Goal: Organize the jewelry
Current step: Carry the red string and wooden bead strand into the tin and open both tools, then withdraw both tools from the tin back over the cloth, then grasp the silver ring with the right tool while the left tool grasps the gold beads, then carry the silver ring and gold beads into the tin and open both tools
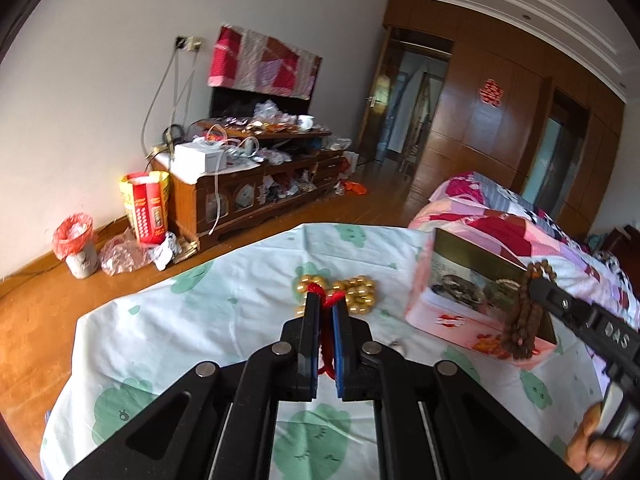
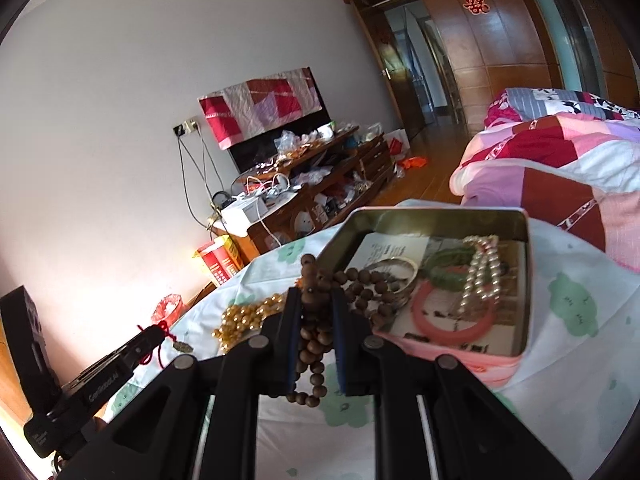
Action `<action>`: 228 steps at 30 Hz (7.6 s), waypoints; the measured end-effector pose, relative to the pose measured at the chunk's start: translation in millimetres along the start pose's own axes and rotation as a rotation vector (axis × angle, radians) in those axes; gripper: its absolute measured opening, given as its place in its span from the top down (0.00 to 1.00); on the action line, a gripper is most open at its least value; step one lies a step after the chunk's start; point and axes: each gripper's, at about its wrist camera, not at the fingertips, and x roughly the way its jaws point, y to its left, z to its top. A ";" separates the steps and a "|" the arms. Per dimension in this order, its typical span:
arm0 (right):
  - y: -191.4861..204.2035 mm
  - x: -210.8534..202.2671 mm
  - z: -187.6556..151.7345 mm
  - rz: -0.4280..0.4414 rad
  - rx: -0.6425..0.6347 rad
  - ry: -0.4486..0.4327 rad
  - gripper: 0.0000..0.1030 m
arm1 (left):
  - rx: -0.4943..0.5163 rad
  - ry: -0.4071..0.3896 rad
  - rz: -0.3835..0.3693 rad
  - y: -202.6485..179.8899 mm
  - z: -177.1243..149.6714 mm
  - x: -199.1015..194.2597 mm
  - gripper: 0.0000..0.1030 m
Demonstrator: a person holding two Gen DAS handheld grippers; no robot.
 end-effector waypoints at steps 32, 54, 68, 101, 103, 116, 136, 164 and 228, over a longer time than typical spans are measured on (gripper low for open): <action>-98.7 48.6 53.4 -0.146 0.073 -0.009 0.83 | 0.190 0.096 -0.232 -154.2 39.5 123.1 0.95; -92.0 61.7 44.2 -0.190 0.027 0.059 0.83 | 0.220 0.192 -0.084 -152.7 27.1 149.8 0.95; -93.1 61.3 44.2 -0.169 0.032 0.059 0.82 | 0.235 0.208 -0.055 -155.3 26.8 156.0 0.95; -100.4 16.2 36.5 -0.258 0.106 -0.070 0.48 | 0.279 0.110 0.032 -151.4 19.0 106.4 0.33; -96.8 15.1 34.3 -0.278 0.095 -0.076 0.40 | 0.244 0.110 0.031 -137.1 17.1 97.0 0.33; -55.9 5.6 9.8 -0.343 0.015 -0.017 0.36 | 0.155 0.085 0.112 -76.4 14.1 57.3 0.33; -5.9 -0.3 -14.7 -0.344 -0.080 0.018 0.36 | 0.143 0.049 0.227 -22.1 8.5 39.0 0.33; 72.0 105.4 -47.0 -0.086 -0.304 0.414 0.56 | -0.098 0.114 0.354 49.5 15.9 51.7 0.33; 31.8 32.4 -12.5 -0.012 -0.124 0.090 0.78 | 0.082 0.129 -0.023 -23.8 11.6 42.3 0.90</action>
